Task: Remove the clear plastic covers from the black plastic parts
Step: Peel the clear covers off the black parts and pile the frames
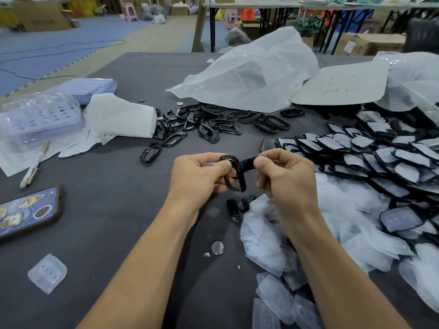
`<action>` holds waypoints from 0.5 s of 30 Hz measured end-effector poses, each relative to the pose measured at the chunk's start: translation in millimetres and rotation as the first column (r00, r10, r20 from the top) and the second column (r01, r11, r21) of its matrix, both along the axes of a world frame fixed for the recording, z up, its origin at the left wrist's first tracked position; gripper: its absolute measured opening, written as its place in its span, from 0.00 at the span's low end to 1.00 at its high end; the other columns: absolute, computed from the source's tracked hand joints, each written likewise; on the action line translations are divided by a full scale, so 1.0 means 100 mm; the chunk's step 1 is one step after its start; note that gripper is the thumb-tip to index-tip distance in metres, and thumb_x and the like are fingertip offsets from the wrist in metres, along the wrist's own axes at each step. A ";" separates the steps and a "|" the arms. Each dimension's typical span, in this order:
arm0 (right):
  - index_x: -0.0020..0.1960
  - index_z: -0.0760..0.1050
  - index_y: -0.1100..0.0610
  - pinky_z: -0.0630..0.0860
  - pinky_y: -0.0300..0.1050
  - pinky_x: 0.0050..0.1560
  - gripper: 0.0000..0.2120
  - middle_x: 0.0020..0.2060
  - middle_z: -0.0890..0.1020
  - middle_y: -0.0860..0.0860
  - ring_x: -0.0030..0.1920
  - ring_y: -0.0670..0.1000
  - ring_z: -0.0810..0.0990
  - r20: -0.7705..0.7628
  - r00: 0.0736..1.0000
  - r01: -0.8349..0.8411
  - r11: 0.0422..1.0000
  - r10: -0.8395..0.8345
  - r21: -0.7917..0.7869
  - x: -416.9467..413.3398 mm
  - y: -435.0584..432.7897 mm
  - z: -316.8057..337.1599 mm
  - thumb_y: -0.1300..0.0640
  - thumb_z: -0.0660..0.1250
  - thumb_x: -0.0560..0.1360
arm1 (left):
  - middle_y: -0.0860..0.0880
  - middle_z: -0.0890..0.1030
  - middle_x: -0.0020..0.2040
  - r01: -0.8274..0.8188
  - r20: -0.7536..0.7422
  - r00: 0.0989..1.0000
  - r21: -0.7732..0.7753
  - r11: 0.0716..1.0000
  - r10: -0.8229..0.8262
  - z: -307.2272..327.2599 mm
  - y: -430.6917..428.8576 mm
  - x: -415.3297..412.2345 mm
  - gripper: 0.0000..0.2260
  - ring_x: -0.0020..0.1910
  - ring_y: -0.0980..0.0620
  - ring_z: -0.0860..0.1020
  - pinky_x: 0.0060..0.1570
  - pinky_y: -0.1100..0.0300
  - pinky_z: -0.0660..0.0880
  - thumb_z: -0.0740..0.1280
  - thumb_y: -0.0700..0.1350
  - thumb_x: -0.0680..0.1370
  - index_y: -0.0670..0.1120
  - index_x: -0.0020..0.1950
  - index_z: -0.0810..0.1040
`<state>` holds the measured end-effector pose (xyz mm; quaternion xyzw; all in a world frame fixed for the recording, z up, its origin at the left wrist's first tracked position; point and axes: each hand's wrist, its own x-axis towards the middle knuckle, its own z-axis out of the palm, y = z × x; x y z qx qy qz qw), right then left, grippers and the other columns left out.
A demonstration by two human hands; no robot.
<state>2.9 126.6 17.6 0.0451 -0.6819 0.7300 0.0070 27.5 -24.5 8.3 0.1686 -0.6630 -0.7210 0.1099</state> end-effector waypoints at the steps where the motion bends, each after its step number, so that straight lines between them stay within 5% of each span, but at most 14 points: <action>1: 0.35 0.80 0.54 0.66 0.34 0.24 0.14 0.24 0.78 0.53 0.22 0.46 0.71 0.005 1.000 -0.006 1.000 0.006 -0.023 0.01 0.00 0.01 0.66 0.70 0.76 | 0.43 0.86 0.36 -0.006 0.007 1.000 -0.008 1.000 0.006 -0.01 0.00 0.00 0.05 0.30 0.52 0.82 0.28 0.66 0.75 0.72 0.35 0.78 0.43 0.49 0.87; 11: 0.36 0.83 0.55 0.79 0.42 0.29 0.13 0.30 0.84 0.58 0.27 0.53 0.82 -0.045 0.991 -0.130 0.991 0.128 -0.043 0.08 -0.04 0.04 0.66 0.71 0.77 | 0.44 0.84 0.33 -0.010 0.020 1.000 -0.098 0.995 0.012 -0.02 -0.03 -0.01 0.05 0.28 0.51 0.80 0.28 0.63 0.75 0.72 0.35 0.76 0.41 0.49 0.86; 15: 0.47 0.83 0.58 0.78 0.41 0.30 0.10 0.30 0.84 0.56 0.28 0.51 0.82 -0.041 0.994 -0.099 0.995 0.100 0.027 0.06 -0.04 0.00 0.71 0.68 0.77 | 0.42 0.85 0.33 0.003 0.014 1.000 -0.116 0.993 -0.001 -0.04 -0.02 -0.02 0.04 0.29 0.48 0.80 0.28 0.61 0.74 0.73 0.36 0.75 0.43 0.46 0.88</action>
